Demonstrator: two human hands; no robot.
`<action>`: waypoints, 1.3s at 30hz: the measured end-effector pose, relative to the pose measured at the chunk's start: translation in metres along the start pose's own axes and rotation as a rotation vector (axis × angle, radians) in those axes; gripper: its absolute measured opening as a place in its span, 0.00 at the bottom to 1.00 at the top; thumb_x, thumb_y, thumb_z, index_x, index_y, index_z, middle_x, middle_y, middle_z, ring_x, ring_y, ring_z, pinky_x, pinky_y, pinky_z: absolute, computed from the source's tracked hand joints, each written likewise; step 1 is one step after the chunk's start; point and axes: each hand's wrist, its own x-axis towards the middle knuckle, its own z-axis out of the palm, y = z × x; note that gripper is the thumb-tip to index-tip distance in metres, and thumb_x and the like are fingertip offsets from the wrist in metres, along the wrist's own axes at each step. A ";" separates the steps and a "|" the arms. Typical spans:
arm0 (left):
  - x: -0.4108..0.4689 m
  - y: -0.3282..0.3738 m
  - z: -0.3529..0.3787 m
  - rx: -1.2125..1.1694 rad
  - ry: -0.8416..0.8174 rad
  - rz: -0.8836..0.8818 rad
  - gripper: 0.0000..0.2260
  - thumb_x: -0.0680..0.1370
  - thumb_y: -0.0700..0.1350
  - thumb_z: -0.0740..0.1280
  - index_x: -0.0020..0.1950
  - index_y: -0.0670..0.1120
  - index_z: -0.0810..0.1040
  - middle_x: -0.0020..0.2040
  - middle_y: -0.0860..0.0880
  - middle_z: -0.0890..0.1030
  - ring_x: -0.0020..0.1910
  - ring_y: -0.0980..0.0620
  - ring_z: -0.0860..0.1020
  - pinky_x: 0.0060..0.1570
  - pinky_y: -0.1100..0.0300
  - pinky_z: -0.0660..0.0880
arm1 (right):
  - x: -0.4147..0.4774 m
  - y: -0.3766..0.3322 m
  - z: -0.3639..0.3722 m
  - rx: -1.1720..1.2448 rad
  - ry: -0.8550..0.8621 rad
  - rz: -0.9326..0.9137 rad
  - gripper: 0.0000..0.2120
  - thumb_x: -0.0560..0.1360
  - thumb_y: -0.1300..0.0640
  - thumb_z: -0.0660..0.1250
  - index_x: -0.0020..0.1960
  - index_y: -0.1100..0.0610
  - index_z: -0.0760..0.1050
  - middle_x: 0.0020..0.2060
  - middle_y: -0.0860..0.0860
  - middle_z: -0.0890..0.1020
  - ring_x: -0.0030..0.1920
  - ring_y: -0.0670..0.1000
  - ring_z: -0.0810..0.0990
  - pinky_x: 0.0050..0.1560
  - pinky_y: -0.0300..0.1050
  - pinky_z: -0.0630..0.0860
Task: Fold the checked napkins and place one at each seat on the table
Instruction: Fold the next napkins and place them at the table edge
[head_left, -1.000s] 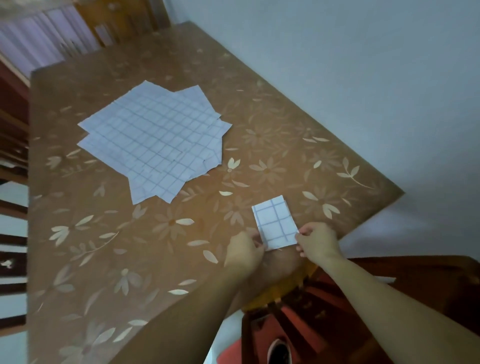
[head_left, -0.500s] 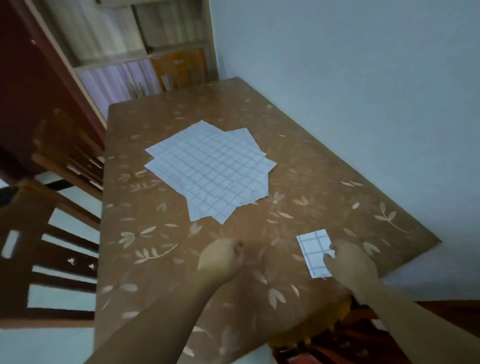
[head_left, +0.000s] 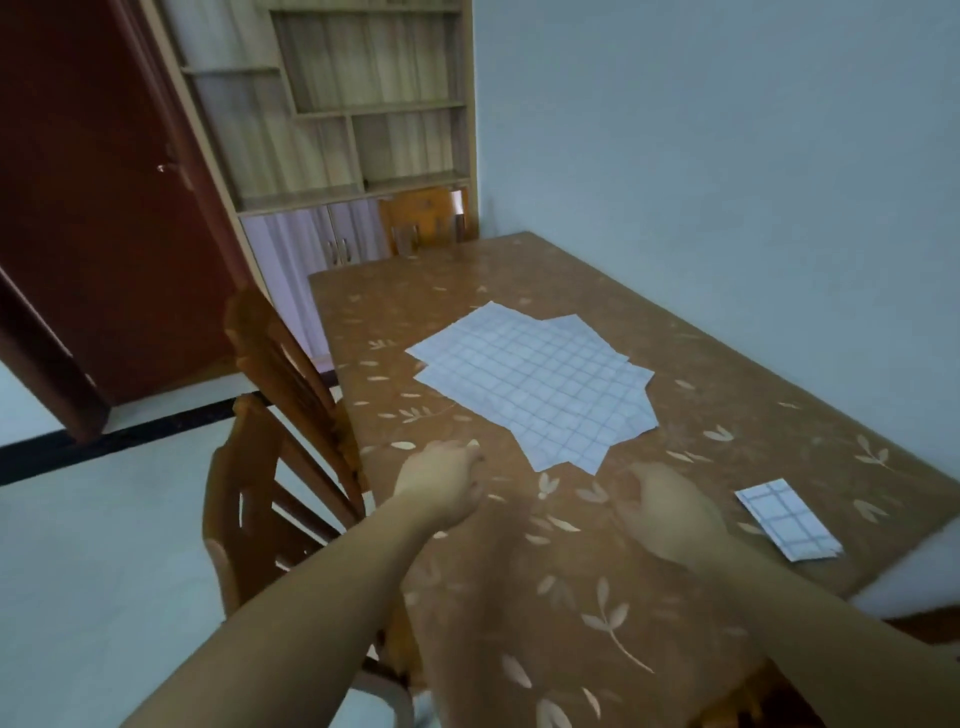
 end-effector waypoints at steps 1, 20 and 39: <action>0.006 -0.007 -0.006 0.000 0.008 0.000 0.19 0.79 0.49 0.60 0.70 0.54 0.72 0.70 0.51 0.73 0.67 0.48 0.71 0.62 0.50 0.72 | 0.004 -0.007 0.001 0.015 0.007 0.010 0.11 0.74 0.42 0.63 0.47 0.49 0.76 0.43 0.45 0.79 0.43 0.48 0.79 0.46 0.48 0.78; 0.202 -0.096 0.030 0.023 -0.093 0.211 0.21 0.80 0.55 0.58 0.73 0.54 0.68 0.72 0.52 0.70 0.71 0.48 0.66 0.69 0.49 0.65 | 0.157 -0.055 0.102 0.043 -0.084 0.297 0.26 0.78 0.46 0.62 0.73 0.55 0.65 0.70 0.53 0.70 0.67 0.55 0.72 0.65 0.53 0.71; 0.410 -0.116 0.174 -0.070 -0.052 0.181 0.30 0.82 0.61 0.48 0.80 0.49 0.49 0.81 0.47 0.47 0.79 0.48 0.43 0.76 0.45 0.40 | 0.339 -0.017 0.212 -0.195 0.047 0.443 0.34 0.80 0.38 0.43 0.80 0.56 0.43 0.80 0.52 0.45 0.79 0.52 0.42 0.78 0.55 0.41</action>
